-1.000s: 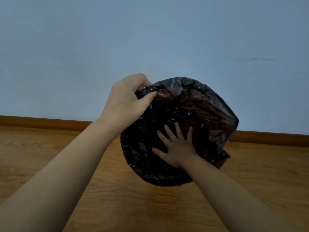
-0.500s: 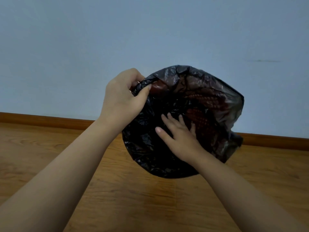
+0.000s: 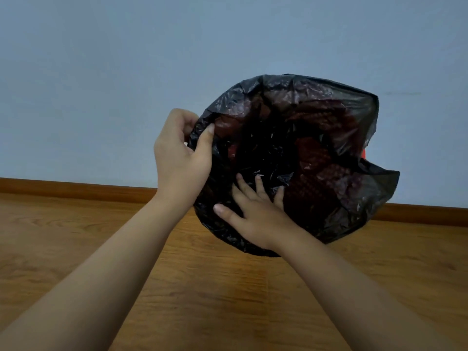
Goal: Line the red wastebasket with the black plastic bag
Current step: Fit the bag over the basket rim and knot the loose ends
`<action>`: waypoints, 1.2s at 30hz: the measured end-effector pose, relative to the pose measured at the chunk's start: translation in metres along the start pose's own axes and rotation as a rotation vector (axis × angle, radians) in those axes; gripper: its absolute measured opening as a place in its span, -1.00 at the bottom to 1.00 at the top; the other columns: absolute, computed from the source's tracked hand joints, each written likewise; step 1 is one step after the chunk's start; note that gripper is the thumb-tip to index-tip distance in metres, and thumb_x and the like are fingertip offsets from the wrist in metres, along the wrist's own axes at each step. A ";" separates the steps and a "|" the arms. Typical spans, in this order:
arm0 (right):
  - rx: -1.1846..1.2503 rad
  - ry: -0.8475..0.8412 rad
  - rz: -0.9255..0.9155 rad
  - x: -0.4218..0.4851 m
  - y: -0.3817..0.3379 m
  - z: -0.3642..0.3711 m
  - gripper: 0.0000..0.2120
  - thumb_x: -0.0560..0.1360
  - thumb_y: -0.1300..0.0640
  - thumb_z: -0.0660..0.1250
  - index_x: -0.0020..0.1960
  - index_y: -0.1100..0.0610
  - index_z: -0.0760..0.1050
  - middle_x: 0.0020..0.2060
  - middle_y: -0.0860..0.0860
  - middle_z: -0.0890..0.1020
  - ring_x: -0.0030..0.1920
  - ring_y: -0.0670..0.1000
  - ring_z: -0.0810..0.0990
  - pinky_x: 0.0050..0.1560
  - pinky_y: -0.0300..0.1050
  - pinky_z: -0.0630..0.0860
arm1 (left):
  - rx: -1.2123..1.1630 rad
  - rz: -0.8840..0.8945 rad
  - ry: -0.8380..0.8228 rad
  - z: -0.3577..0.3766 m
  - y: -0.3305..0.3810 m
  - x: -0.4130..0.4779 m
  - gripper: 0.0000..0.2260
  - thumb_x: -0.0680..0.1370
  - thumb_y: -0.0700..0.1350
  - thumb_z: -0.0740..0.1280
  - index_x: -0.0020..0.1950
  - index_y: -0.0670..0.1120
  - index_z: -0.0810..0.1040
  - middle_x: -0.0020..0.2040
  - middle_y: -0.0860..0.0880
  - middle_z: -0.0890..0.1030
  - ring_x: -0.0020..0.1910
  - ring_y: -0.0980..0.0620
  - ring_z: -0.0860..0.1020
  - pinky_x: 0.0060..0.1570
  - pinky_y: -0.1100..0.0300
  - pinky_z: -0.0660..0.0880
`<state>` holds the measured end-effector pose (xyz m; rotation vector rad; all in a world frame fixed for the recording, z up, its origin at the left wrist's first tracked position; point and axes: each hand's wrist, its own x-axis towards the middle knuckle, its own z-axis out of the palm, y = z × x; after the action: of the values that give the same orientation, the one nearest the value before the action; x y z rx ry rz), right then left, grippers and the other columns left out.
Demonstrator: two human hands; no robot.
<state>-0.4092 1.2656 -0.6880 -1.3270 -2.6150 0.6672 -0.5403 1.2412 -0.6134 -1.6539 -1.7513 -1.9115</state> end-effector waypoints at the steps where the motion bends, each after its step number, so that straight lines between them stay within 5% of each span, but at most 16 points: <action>1: 0.011 0.065 0.003 0.000 0.003 -0.006 -0.15 0.26 -0.50 -0.29 0.45 -0.12 -0.16 0.49 -0.08 -0.16 0.43 0.03 -0.35 0.27 0.21 -0.50 | -0.007 -0.037 0.005 0.002 -0.002 -0.001 -0.89 0.47 -0.13 0.30 -0.17 -0.01 0.37 -0.32 0.17 0.42 -0.33 0.32 0.43 -0.34 0.45 0.33; 3: 0.039 0.202 0.049 0.001 0.006 -0.020 -0.21 0.32 -0.45 -0.26 0.46 -0.11 -0.16 0.50 -0.02 -0.10 0.45 0.05 -0.28 0.30 0.18 -0.45 | -0.050 -0.184 0.033 0.006 -0.009 -0.004 -0.88 0.49 -0.11 0.30 -0.19 0.03 0.37 -0.29 0.15 0.46 -0.31 0.31 0.46 -0.30 0.42 0.37; 8: 0.205 0.319 0.233 0.012 -0.014 -0.018 -0.40 0.53 -0.24 -0.15 0.46 -0.02 -0.23 0.50 0.08 -0.16 0.46 0.17 -0.23 0.36 0.27 -0.29 | -0.190 -0.540 0.061 0.020 -0.004 -0.016 -0.83 0.49 -0.09 0.31 -0.27 0.07 0.39 -0.23 -0.07 0.48 -0.18 -0.12 0.53 -0.05 -0.19 0.52; 17: 0.342 0.080 0.289 0.019 -0.015 0.001 -0.40 0.50 -0.28 -0.28 0.44 -0.07 -0.33 0.47 -0.08 -0.29 0.45 0.12 -0.31 0.33 0.34 -0.31 | -0.413 -0.666 -0.009 0.031 0.006 -0.034 -0.81 0.48 -0.16 0.32 -0.30 0.02 0.42 -0.24 -0.09 0.48 -0.20 -0.04 0.51 -0.03 -0.09 0.53; 20: 0.309 0.059 0.267 0.015 -0.016 0.000 -0.38 0.50 -0.29 -0.23 0.45 -0.05 -0.31 0.49 -0.04 -0.24 0.45 0.15 -0.30 0.34 0.32 -0.29 | -0.276 -0.546 -0.026 0.030 0.000 -0.027 -0.77 0.47 -0.15 0.34 -0.33 0.07 0.39 -0.34 0.04 0.45 -0.29 0.10 0.48 -0.17 0.08 0.49; 22: 0.167 0.051 0.226 0.011 -0.012 0.000 -0.36 0.48 -0.33 -0.22 0.44 -0.09 -0.29 0.49 -0.03 -0.23 0.44 0.15 -0.33 0.33 0.29 -0.35 | -0.143 -0.427 -0.033 0.025 -0.003 -0.018 -0.75 0.45 -0.12 0.36 -0.36 0.09 0.36 -0.37 0.10 0.42 -0.38 0.27 0.43 -0.29 0.37 0.39; 25: -0.118 0.022 0.189 0.002 0.007 -0.003 -0.29 0.39 -0.43 -0.27 0.43 -0.14 -0.32 0.46 -0.06 -0.29 0.39 0.13 -0.46 0.25 0.25 -0.51 | 0.028 -0.292 -0.036 0.013 -0.008 -0.003 -0.75 0.43 -0.08 0.37 -0.36 0.11 0.35 -0.39 0.12 0.41 -0.40 0.27 0.41 -0.38 0.51 0.31; 30: -0.418 -0.118 0.206 -0.002 0.037 -0.001 -0.16 0.25 -0.51 -0.34 0.42 -0.14 -0.33 0.45 -0.06 -0.33 0.36 0.16 -0.51 0.19 0.29 -0.57 | 0.120 -0.126 -0.115 0.003 0.003 0.011 -0.78 0.43 -0.10 0.37 -0.35 0.08 0.37 -0.42 0.14 0.42 -0.40 0.31 0.42 -0.40 0.46 0.30; 36: -0.455 -0.311 0.300 -0.001 0.043 0.018 -0.18 0.31 -0.49 -0.35 0.45 -0.11 -0.23 0.48 -0.06 -0.26 0.40 0.16 -0.43 0.26 0.29 -0.49 | 0.215 0.081 -0.240 0.003 0.018 0.009 -0.91 0.41 -0.14 0.39 -0.19 -0.11 0.49 -0.38 0.15 0.39 -0.29 0.02 0.41 -0.30 0.20 0.25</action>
<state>-0.3823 1.2809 -0.7228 -1.9096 -2.9669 0.3378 -0.5307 1.2418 -0.5958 -1.9025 -1.8608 -1.4834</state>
